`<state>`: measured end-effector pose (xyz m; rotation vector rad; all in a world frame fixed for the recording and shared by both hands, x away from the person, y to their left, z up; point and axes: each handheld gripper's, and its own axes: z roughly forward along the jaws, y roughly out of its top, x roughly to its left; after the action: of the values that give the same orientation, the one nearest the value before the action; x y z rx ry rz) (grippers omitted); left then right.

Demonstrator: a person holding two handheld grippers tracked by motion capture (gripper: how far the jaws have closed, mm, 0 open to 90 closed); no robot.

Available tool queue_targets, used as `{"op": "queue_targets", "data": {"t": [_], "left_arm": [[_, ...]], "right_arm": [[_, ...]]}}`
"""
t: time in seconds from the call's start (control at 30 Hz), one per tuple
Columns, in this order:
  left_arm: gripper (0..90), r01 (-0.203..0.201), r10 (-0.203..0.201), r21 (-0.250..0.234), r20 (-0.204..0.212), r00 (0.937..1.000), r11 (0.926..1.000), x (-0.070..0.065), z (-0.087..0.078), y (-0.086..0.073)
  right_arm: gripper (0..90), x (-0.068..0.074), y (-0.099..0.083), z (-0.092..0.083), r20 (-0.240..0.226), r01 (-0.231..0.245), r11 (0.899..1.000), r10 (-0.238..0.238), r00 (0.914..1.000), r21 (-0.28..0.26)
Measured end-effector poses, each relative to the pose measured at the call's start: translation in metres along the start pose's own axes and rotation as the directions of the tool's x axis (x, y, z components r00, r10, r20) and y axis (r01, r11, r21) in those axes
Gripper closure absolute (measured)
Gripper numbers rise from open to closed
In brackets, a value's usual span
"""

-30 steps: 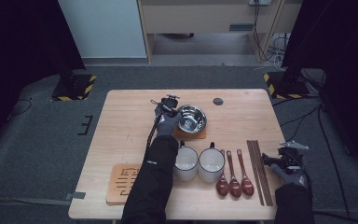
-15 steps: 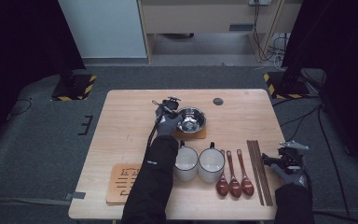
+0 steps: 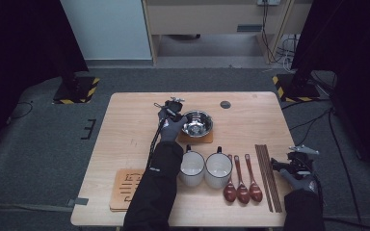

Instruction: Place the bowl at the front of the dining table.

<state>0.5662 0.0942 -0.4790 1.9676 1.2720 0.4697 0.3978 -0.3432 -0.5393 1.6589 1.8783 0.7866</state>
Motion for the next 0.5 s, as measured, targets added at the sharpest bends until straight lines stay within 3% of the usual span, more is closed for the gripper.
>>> {"op": "queue_targets", "data": {"t": [0.13,0.5], "left_arm": [[29.6,-0.02,0.02,-0.053,-0.001,0.9998,0.9984,0.001,-0.013,0.003],[26.5,-0.021,0.025,-0.159,0.024,0.9994,0.987,0.005,-0.059,0.013]], "right_arm": [[2.9,0.0,0.0,0.0,0.0,0.0,1.0,0.0,1.0,0.0],[2.9,0.0,0.0,0.0,0.001,0.0,1.0,0.0,1.0,0.0]]}}
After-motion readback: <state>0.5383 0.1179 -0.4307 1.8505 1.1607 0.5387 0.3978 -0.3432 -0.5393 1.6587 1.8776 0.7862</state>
